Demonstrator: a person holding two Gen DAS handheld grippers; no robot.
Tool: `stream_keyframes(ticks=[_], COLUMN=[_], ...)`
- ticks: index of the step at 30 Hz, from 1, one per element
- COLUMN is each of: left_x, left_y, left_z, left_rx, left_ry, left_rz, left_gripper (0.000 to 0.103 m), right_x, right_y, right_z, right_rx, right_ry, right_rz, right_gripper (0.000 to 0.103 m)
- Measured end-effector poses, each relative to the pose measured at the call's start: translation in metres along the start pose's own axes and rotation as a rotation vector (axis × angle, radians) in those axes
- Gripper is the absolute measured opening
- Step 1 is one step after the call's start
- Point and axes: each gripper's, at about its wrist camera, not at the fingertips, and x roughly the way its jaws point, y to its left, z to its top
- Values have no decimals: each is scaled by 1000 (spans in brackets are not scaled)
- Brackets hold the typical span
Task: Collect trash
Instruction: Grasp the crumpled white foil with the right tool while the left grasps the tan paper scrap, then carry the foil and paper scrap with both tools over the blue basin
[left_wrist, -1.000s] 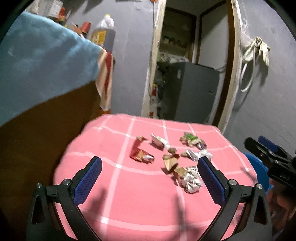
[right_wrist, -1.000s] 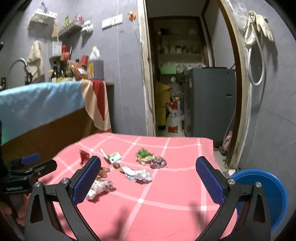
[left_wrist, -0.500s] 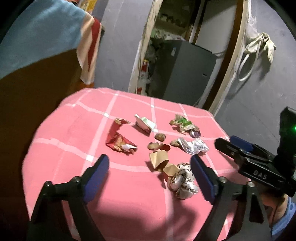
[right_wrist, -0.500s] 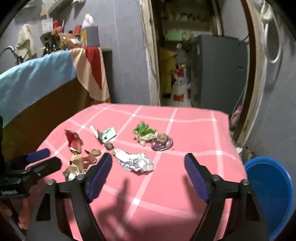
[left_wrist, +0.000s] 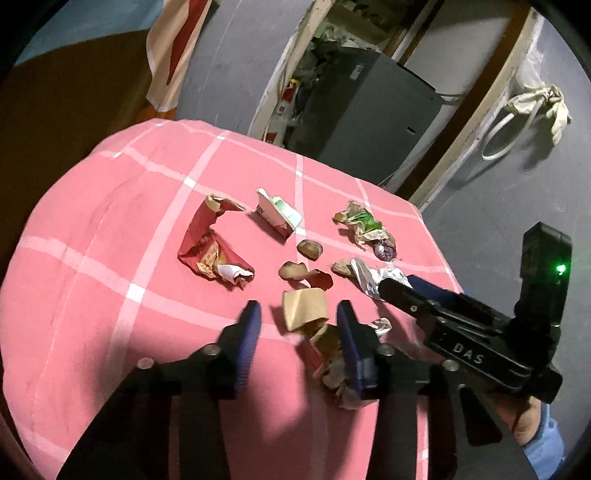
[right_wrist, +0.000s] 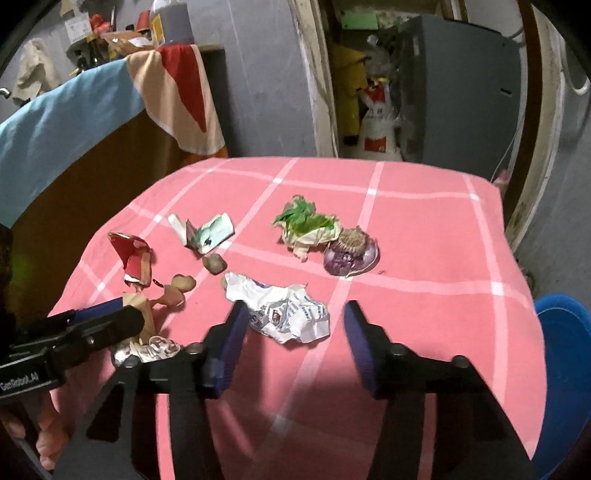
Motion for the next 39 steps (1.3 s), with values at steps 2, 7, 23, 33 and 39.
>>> stream_keyframes(ticks=[2, 7, 23, 33, 39], left_x=[-1, -3, -41, -65, -74], left_y=[0, -3, -32, -94, -141], left_z=[1, 1, -7, -7, -8], left_rx=[-9, -17, 57, 182, 257], left_ry=[8, 8, -205, -377, -475], left_rz=[-18, -30, 21, -52, -132], left_gripper=[23, 18, 17, 17, 17], right_x=[2, -1, -56, -141, -195], right_y=[0, 1, 1, -4, -16], right_z=[-1, -4, -17, -22, -30], right_rx=[1, -5, 30, 21, 14], right_ry=[10, 13, -171, -475, -639], right_rz=[0, 8, 26, -34, -124], right_gripper=[33, 21, 19, 19, 19])
